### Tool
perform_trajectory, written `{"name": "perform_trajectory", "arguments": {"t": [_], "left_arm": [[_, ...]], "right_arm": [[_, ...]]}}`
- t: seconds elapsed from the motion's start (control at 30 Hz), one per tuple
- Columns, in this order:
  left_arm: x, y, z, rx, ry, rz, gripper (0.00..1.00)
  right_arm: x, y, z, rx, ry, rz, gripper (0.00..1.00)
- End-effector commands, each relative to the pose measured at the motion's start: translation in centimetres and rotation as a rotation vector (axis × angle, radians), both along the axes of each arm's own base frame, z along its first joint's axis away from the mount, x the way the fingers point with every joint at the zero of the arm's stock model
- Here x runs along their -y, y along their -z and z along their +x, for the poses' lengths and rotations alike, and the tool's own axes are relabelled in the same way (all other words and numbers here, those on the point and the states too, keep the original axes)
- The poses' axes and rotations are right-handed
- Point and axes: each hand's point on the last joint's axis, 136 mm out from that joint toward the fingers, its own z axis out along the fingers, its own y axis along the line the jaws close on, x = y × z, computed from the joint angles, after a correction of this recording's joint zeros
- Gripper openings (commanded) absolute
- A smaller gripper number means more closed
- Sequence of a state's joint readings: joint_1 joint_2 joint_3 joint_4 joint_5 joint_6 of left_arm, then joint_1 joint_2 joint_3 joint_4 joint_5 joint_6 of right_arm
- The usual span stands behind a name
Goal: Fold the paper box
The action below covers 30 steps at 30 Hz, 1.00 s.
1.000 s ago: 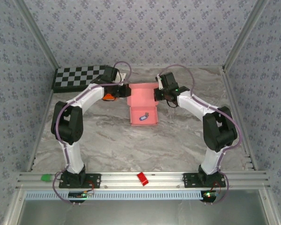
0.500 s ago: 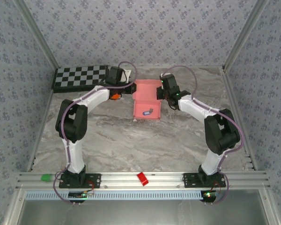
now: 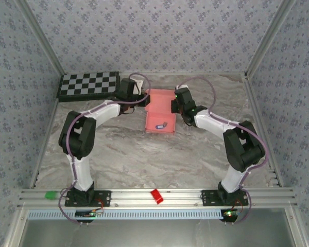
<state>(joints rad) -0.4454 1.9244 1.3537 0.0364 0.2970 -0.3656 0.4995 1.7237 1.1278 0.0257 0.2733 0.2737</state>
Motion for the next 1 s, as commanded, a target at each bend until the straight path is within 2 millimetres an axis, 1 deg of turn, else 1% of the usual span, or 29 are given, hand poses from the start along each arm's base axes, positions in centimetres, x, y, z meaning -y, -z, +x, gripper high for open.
{"name": "perform_trajectory", "arguments": {"t": [0.0, 0.3, 0.6, 0.7, 0.97], "left_arm": [[-0.3, -2.9, 0.3, 0.071, -0.034, -0.027, 0.15], [-0.9, -2.5, -0.3, 0.072, -0.053, -0.009, 0.19], [-1.1, -2.3, -0.8, 0.060, -0.051, -0.010, 0.18], [-1.1, -2.3, -0.8, 0.058, -0.054, -0.008, 0.17], [-1.1, -2.4, -1.1, 0.058, -0.070, -0.030, 0.12]], "right_arm": [[0.7, -0.1, -0.4, 0.007, 0.051, -0.007, 0.09], [0.5, -0.3, -0.3, 0.021, 0.060, -0.004, 0.17], [-0.1, 0.0, -0.4, 0.003, 0.042, 0.009, 0.20], [-0.4, 0.0, -0.5, -0.004, 0.030, 0.022, 0.19], [-1.3, 0.0, -0.6, -0.008, 0.006, 0.064, 0.11]]}}
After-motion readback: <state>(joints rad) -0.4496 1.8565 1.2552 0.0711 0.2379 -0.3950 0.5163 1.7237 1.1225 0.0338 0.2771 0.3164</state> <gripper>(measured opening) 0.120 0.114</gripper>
